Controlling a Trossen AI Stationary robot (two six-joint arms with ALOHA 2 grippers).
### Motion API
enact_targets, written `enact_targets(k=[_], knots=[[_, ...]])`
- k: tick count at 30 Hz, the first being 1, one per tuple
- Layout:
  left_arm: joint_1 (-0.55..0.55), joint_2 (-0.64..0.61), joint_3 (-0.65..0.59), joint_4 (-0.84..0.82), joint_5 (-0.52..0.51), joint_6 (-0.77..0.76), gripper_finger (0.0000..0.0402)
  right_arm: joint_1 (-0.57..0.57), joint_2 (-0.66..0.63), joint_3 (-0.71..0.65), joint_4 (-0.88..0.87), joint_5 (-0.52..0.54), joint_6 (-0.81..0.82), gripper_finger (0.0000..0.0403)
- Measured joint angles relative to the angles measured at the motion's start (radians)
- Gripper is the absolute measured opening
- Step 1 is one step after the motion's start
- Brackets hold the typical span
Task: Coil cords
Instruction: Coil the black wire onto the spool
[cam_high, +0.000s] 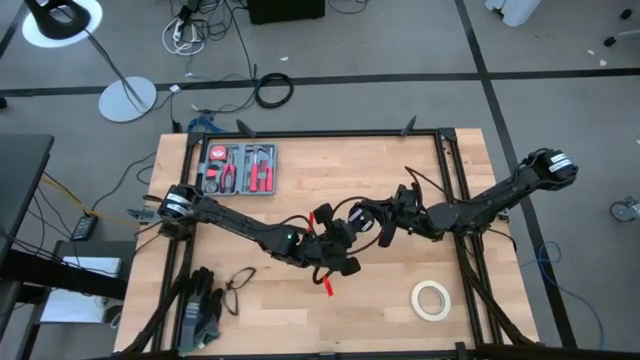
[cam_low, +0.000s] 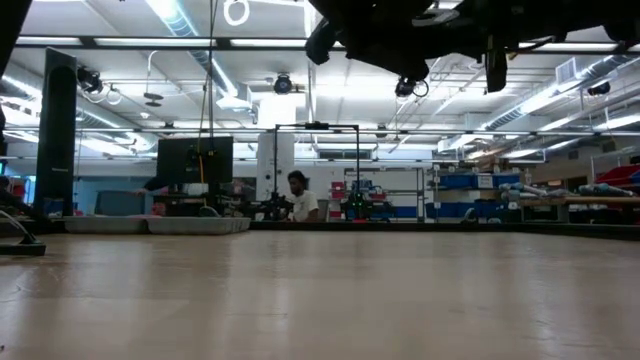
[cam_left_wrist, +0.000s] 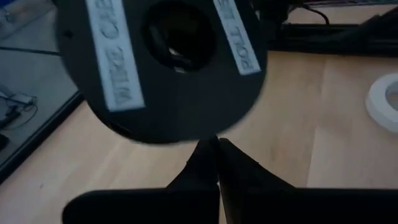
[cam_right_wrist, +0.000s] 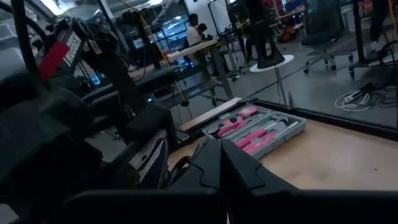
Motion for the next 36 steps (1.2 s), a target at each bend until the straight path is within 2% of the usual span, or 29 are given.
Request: enact_targets(k=[12,16,26,29,36], knots=[[-0.013,0.001,0.000,-0.222,0.026,-0.078,0.0000,0.030,-0.062,0.000,-0.046,-0.027,-0.053,0.0000],[-0.013,0.000,0.000,-0.196,0.026,-0.078,0.0000,0.039,-0.077,0.000,-0.110,0.009,-0.029,0.0000],[-0.008,0.000,0.000,-0.120,0.009,-0.067,0.0000,0.039,-0.078,0.000,-0.079,0.025,-0.026,0.0000],[-0.007,0.000,0.000,-0.046,0.008,-0.046,0.0000,0.038,-0.074,0.000,-0.044,0.069,-0.046,0.0000],[0.014,0.000,0.000,0.036,0.007,-0.024,0.0000,0.022,-0.037,0.000,0.100,0.088,-0.124,0.0000]])
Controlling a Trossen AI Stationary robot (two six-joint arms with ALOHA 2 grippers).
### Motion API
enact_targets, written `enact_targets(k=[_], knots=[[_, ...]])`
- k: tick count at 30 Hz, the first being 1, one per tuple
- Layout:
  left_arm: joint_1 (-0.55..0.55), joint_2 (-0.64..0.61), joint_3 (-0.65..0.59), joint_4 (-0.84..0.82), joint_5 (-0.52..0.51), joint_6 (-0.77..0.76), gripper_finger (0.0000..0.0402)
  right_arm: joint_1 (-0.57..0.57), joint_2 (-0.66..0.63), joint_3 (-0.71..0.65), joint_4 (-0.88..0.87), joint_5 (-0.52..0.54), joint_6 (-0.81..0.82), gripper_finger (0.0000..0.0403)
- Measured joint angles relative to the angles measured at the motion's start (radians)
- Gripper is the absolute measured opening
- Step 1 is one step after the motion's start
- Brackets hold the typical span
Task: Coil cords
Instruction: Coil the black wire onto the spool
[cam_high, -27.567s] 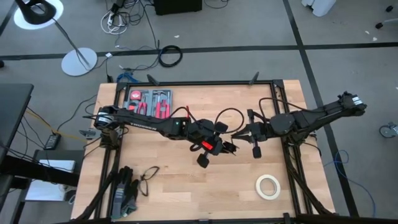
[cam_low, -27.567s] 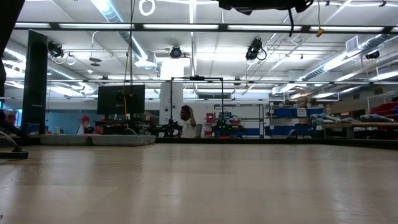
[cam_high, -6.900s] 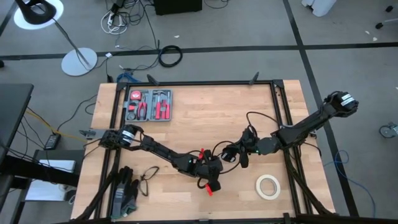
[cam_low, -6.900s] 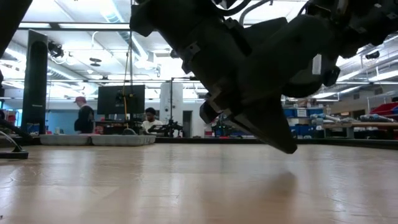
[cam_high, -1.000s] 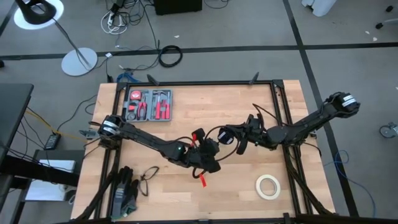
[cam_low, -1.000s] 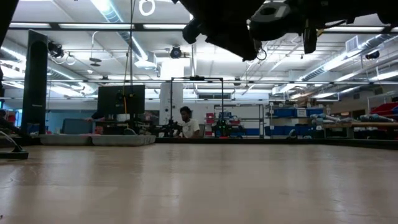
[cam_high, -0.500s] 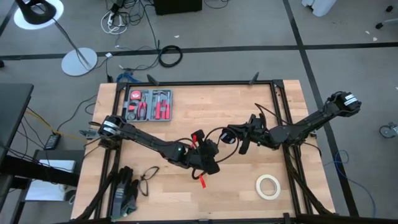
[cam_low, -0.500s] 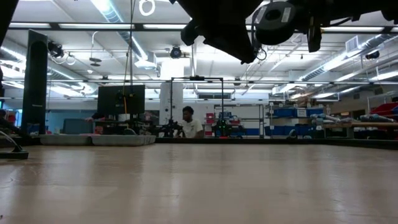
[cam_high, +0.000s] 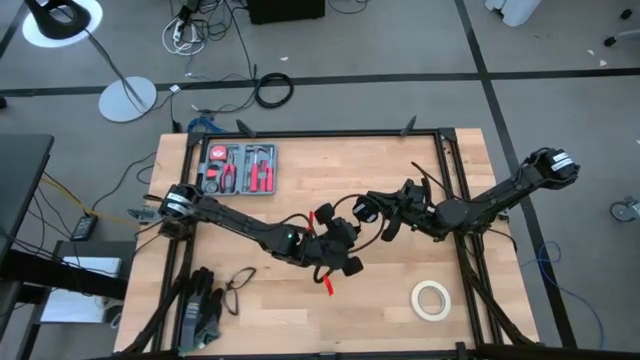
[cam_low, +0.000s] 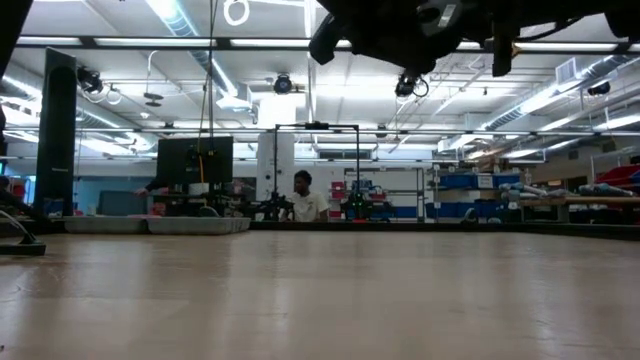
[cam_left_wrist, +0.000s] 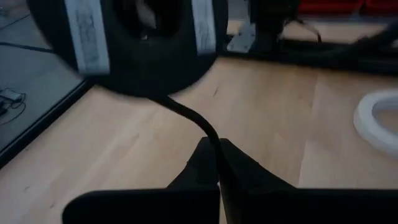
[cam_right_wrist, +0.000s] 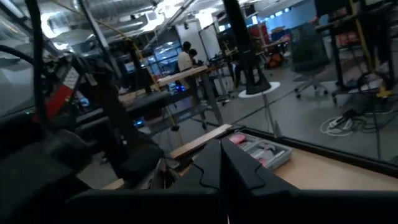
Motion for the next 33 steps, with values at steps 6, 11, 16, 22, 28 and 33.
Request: enact_targets(k=[6,11,16,22,28,33], knots=[[0.023,0.000,0.000,0.076,0.001,0.032,0.0000,-0.027,0.040,0.000,0.006,-0.002,0.005,0.0000],[0.029,0.000,0.000,0.079,0.008,0.028,0.0000,-0.027,0.068,0.001,-0.018,0.001,-0.002,0.0000],[0.028,0.021,-0.001,0.066,0.018,0.003,0.0000,-0.022,0.093,0.001,-0.092,0.005,0.039,0.0000],[0.037,0.083,-0.001,0.101,0.062,-0.051,0.0000,-0.020,0.130,0.001,-0.122,-0.007,0.049,0.0000],[0.025,0.120,0.000,0.137,0.085,-0.090,0.0000,0.008,0.135,0.001,-0.346,-0.008,0.196,0.0000],[0.026,0.169,0.000,0.165,0.128,-0.139,0.0000,0.042,0.138,0.001,-0.424,-0.016,0.243,0.0000]])
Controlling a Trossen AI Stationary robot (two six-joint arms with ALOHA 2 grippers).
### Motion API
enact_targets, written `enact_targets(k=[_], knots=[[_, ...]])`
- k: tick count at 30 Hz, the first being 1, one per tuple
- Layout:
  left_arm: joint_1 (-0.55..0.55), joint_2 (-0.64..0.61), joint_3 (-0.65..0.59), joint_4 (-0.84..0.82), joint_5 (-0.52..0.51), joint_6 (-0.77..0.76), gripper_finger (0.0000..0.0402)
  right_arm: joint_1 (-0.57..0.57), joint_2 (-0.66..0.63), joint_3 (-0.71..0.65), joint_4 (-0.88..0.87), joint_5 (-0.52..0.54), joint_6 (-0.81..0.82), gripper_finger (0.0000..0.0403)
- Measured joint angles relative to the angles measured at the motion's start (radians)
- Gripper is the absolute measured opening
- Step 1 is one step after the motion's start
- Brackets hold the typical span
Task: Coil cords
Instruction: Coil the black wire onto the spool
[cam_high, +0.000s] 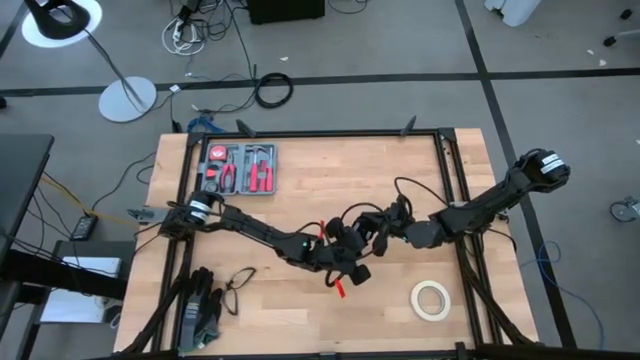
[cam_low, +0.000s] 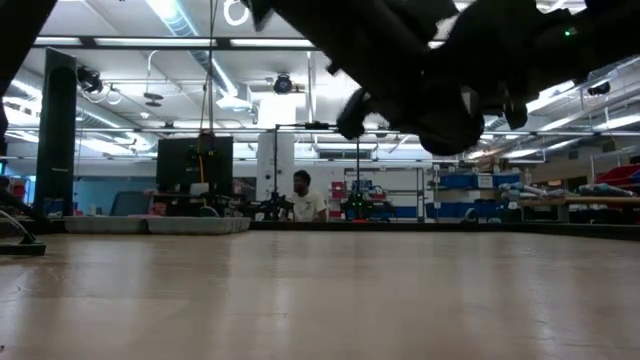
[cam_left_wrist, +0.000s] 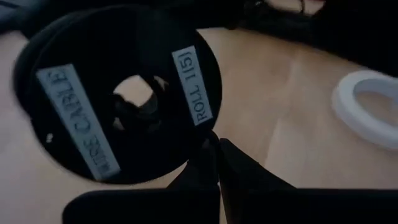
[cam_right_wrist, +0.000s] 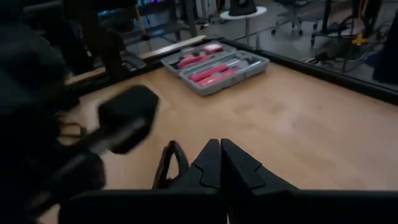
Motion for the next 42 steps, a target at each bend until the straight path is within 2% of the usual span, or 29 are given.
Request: enact_targets(k=[5,12,15,20,26,36,42], knots=[[0.002,0.053,0.000,0.095,0.021,-0.022,0.0000,0.024,-0.001,0.000,-0.069,-0.026,0.048,0.0000],[0.000,0.054,0.000,0.130,0.039,-0.021,0.0000,0.043,-0.001,-0.001,-0.217,-0.041,0.183,0.0000],[0.005,0.064,0.000,0.148,0.042,-0.026,0.0000,0.043,-0.001,-0.001,-0.218,-0.059,0.186,0.0000],[0.023,0.090,0.000,0.172,0.102,-0.059,0.0000,0.022,-0.001,-0.001,-0.279,-0.083,0.195,0.0000],[0.031,0.131,0.002,0.200,0.115,-0.079,0.0000,0.006,0.003,-0.002,-0.282,-0.157,0.199,0.0000],[0.046,0.134,0.001,0.205,0.134,-0.071,0.0000,0.010,0.042,-0.002,-0.318,-0.132,0.208,0.0000],[0.050,0.134,0.002,0.159,0.163,-0.074,0.0000,0.008,0.046,-0.002,-0.346,-0.175,0.218,0.0000]])
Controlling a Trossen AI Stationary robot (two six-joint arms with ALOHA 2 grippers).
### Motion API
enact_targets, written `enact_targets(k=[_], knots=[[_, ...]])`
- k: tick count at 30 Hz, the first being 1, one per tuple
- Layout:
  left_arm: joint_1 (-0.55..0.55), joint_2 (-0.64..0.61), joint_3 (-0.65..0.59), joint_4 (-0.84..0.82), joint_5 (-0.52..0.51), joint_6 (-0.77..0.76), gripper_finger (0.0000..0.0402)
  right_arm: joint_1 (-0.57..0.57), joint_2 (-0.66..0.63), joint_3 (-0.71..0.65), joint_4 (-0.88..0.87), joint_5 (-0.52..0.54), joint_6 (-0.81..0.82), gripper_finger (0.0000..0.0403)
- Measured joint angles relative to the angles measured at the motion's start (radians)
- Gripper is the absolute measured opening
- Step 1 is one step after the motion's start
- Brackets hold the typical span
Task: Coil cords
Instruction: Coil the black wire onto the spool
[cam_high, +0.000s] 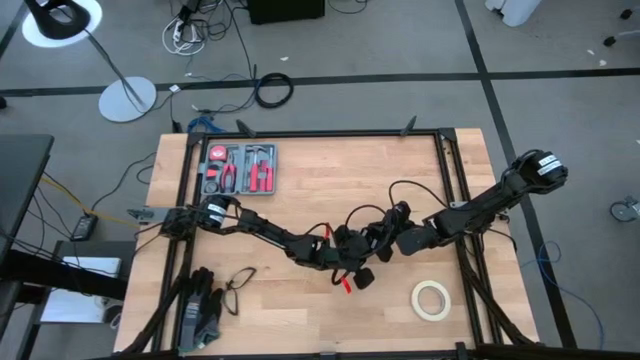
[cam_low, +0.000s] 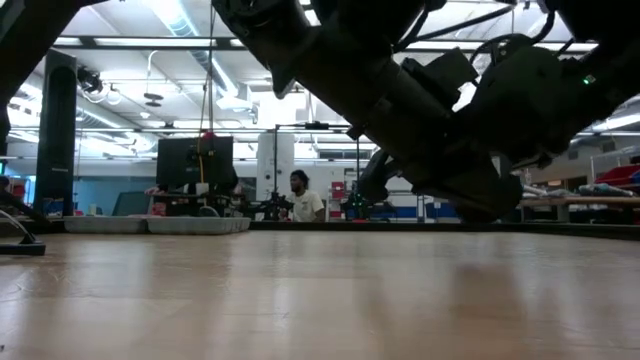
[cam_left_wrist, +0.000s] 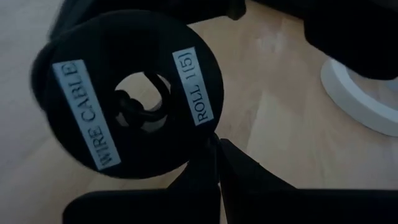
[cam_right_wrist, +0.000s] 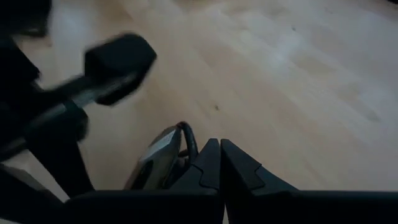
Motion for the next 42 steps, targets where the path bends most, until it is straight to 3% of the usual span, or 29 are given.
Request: enact_targets(k=[10,20,34,42], knots=[[0.005,0.043,0.000,0.047,0.028,-0.017,0.0004,-0.005,-0.001,0.000,0.016,-0.058,0.004,0.0000],[0.006,0.045,0.000,0.078,0.064,-0.022,0.0065,-0.005,0.000,0.000,0.015,-0.094,0.012,0.0000],[0.008,0.045,0.000,0.076,0.083,-0.026,0.0065,-0.005,0.000,0.000,0.001,-0.152,0.015,0.0000],[0.012,0.043,0.002,0.067,0.193,-0.098,0.0065,0.002,0.001,0.000,-0.025,-0.175,0.007,0.0000]])
